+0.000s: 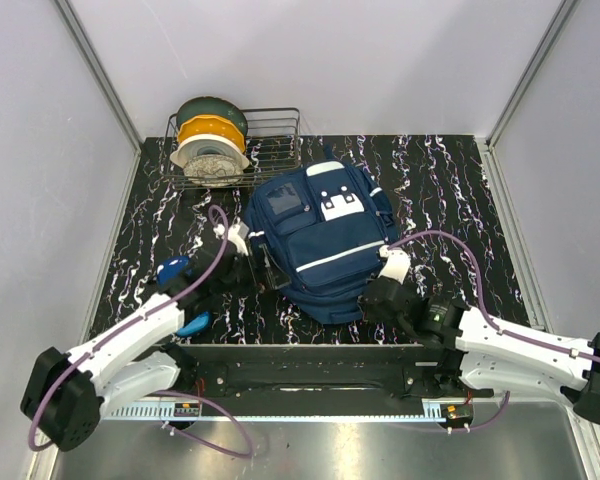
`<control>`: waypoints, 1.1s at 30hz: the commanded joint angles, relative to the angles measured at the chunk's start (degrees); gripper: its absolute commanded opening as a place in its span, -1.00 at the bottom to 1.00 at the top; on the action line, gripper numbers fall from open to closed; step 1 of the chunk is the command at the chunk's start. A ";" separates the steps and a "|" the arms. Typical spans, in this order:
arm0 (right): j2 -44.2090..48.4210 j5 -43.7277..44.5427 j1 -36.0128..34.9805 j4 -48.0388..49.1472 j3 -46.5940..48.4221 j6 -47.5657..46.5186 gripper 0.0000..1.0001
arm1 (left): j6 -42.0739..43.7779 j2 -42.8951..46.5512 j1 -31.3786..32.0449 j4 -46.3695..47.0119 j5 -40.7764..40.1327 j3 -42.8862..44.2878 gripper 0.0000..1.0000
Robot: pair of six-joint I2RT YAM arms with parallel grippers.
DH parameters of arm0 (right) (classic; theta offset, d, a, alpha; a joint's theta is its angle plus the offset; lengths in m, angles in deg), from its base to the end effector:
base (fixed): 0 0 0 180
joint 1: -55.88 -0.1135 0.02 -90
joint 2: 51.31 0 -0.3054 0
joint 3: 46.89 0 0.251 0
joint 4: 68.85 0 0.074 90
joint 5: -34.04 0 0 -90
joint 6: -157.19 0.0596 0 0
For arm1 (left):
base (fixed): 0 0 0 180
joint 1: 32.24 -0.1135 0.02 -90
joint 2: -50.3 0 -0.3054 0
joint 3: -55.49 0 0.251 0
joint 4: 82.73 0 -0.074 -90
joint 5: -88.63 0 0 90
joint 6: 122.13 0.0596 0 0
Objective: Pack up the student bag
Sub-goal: Zip the student bag at the center of the board.
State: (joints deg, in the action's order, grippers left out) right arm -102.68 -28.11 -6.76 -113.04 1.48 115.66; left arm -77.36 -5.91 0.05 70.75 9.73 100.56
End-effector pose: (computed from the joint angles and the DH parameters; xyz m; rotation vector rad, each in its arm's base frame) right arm 0.1011 0.1347 0.2460 -0.0619 2.3120 0.4213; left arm 0.1640 -0.1172 0.2379 -0.1556 2.3832 -0.9147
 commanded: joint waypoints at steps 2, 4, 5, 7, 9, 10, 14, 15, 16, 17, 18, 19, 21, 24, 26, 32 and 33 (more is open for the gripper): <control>1.63 -5.96 -1.26 10.94 -1.76 1.19 -1.00 | -14.69 4.70 12.32 -0.41 -12.22 -3.03 0.76; -0.04 -9.04 -2.05 10.60 -0.54 0.40 -1.00 | -19.34 4.70 15.42 -0.84 -15.73 -2.60 0.76; -0.56 -10.09 -2.23 10.07 -0.10 -0.12 -1.00 | -20.93 4.70 18.22 -1.11 -16.97 -2.24 0.76; -1.62 -12.82 -2.41 9.28 1.57 -0.74 -1.00 | -24.44 5.05 21.04 -2.16 -20.65 -1.02 0.76; -2.15 -13.96 -2.41 8.57 2.45 -1.88 -1.00 | -26.13 5.05 24.47 -2.34 -22.95 -0.83 0.77; -2.41 -14.23 -2.50 8.75 2.81 -2.32 -1.00 | -27.53 4.79 25.27 -2.60 -24.52 -0.92 0.77; -5.57 -15.64 -2.41 12.77 3.07 -5.13 -1.00 | -30.44 2.86 27.21 -1.99 -27.70 -2.15 0.79; -7.32 -16.16 -2.41 13.92 3.07 -5.14 -1.00 | -30.96 2.51 27.30 -1.73 -28.83 -2.41 0.79; -8.12 -16.25 -2.50 15.41 3.33 -5.22 -1.00 | -31.75 2.42 27.21 -1.29 -29.37 -2.42 0.78; -9.78 -16.26 -2.50 16.04 3.60 -5.23 -1.00 | -31.67 2.59 27.21 -0.68 -29.90 -2.42 0.79; -10.49 -16.08 -2.93 16.83 3.77 -5.14 -1.00 | -31.50 2.77 27.21 -0.41 -30.60 -2.16 0.80; -11.20 -15.64 -3.28 19.71 3.25 -5.14 -1.00 | -31.50 2.94 27.21 -0.41 -32.34 -2.07 0.82; -13.74 -15.38 -4.16 22.71 2.81 -5.49 -1.00 | -30.53 3.38 26.25 -0.15 -33.24 -1.98 0.86; -16.82 -13.54 -5.39 25.01 3.68 -5.57 -1.00 | -25.79 2.68 19.93 1.44 -25.97 -2.24 0.86; -17.79 -12.48 -6.36 25.45 4.39 -5.58 -1.00 | -24.03 1.54 17.29 1.44 -21.21 -2.24 0.85; -17.62 -11.86 -6.54 26.33 3.25 -3.47 -1.00 | -27.01 1.18 17.36 6.61 -17.43 -6.63 0.81; -17.71 -11.95 -6.36 25.98 3.51 -3.73 -1.00 | -27.54 1.10 17.36 8.36 -16.20 -7.77 0.80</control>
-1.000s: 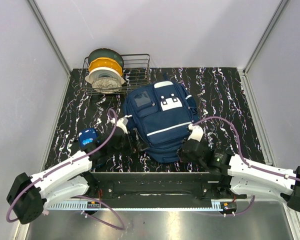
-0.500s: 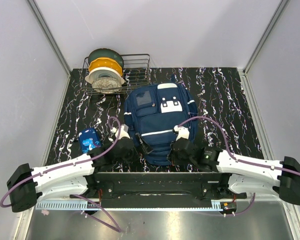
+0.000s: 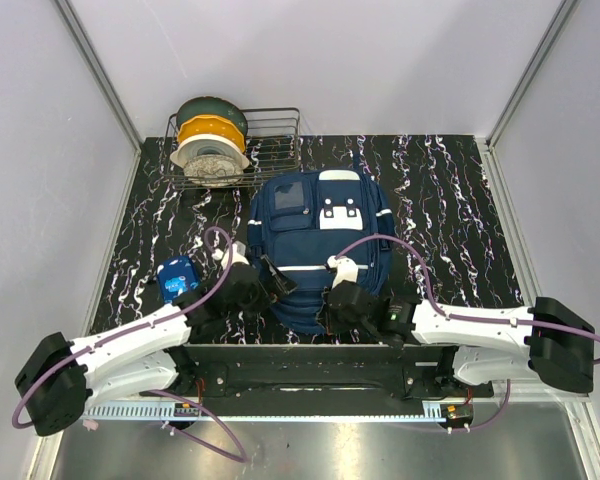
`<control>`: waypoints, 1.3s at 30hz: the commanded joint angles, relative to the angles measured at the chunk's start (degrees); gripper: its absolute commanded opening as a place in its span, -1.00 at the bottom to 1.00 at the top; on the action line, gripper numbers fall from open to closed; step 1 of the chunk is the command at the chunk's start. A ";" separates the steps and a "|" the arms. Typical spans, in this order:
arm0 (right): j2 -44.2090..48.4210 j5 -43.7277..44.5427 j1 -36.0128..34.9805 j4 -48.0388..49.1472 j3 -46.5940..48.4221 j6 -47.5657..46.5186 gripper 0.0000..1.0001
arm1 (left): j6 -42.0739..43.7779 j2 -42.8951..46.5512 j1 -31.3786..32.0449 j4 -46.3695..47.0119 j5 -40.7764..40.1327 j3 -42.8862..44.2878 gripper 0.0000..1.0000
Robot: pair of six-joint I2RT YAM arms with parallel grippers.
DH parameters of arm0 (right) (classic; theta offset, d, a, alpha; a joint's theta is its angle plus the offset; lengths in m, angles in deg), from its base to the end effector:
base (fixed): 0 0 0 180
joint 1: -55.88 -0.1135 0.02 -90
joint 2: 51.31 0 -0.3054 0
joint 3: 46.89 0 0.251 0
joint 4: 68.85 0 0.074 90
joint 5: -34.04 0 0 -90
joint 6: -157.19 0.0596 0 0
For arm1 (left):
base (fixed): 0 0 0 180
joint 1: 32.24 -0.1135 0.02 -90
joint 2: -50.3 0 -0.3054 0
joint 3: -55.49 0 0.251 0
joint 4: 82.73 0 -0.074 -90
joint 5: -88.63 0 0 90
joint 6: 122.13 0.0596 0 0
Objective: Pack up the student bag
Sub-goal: Zip the student bag at the center of the board.
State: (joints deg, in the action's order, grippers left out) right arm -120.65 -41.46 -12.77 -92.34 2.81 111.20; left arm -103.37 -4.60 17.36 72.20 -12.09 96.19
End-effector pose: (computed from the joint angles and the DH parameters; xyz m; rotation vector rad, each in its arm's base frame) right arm 0.1030 0.2225 0.2249 -0.3825 2.3710 0.6960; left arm 0.1318 -0.1378 0.2179 -0.5571 2.3445 -0.8811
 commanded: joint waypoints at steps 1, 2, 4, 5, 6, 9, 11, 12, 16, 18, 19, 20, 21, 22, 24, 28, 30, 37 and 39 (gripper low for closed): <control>0.35 1.58 -0.53 4.15 2.27 0.38 -1.00 | -1.88 -0.30 0.14 7.03 6.23 -3.58 0.80; 0.52 2.45 -0.53 3.61 2.44 -0.23 -1.00 | -1.53 -0.30 0.14 6.59 6.76 -3.50 0.79; 0.61 3.42 -0.53 2.47 2.44 -1.03 -1.00 | -0.75 -0.04 0.49 3.52 7.55 -2.79 0.79; 0.78 4.38 -0.44 2.20 2.44 -1.55 -1.00 | -0.65 0.75 0.67 2.29 7.56 -2.62 0.79; 0.79 4.66 -0.53 2.03 2.44 -1.64 -1.00 | -0.91 1.36 0.76 0.54 7.64 -2.62 0.79; 0.70 5.10 -0.53 2.20 2.35 -1.73 -1.00 | -2.14 3.74 1.11 0.43 6.95 -4.28 0.79; 0.52 4.84 -0.44 3.25 2.09 -1.30 -1.00 | -2.76 3.74 1.11 1.13 6.15 -5.07 0.71; 0.26 4.57 -0.53 3.69 1.92 -1.12 -1.00 | -2.94 3.39 1.02 2.62 6.06 -5.51 0.56; 0.17 3.87 -0.53 5.27 1.74 -1.20 -1.00 | -2.50 -2.48 1.11 6.67 7.12 -4.47 0.26; 0.70 3.34 -0.53 6.06 1.48 -1.56 -1.00 | -1.10 -4.77 1.11 6.94 7.38 -2.45 0.12; 0.79 3.17 -0.53 6.16 1.21 -2.17 -1.00 | -0.83 -6.18 1.11 7.20 7.47 -1.83 0.02; 1.22 3.16 -0.53 6.16 1.21 -2.43 -1.00 | -0.31 -6.54 1.02 8.25 7.73 -1.22 -0.01; 1.57 3.25 -0.53 5.72 1.04 -2.87 -1.00 | 0.48 -6.54 1.11 10.43 8.17 -0.95 -0.04; 1.93 3.34 -0.53 5.54 0.86 -3.75 -1.00 | 0.93 -6.37 1.02 10.54 7.91 -0.68 -0.20; 3.07 4.21 -0.53 4.41 0.42 -4.37 -1.00 | 2.50 -6.02 1.11 8.80 6.16 0.89 -0.37; 5.26 6.32 -0.53 0.63 -0.63 -3.50 -1.00 | 4.79 -2.78 0.32 1.33 1.59 3.88 -0.88; 6.32 8.52 -0.44 -2.44 -1.86 -1.48 -1.00 | 5.50 -0.58 -0.29 -2.54 -1.13 4.33 -1.00; 12.29 12.65 -0.44 -7.99 -5.99 5.73 -1.00 | 9.10 11.54 -9.16 -9.22 -1.94 3.10 -1.00; 13.09 14.58 0.08 -10.00 -6.43 7.05 -1.00 | 10.76 13.31 -12.06 -11.86 -1.59 3.36 -1.00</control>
State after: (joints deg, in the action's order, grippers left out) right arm -109.72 -35.25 -13.40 -93.24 -1.73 114.50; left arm -97.88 3.80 11.66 62.23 -6.36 97.04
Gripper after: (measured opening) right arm 0.022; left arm 0.069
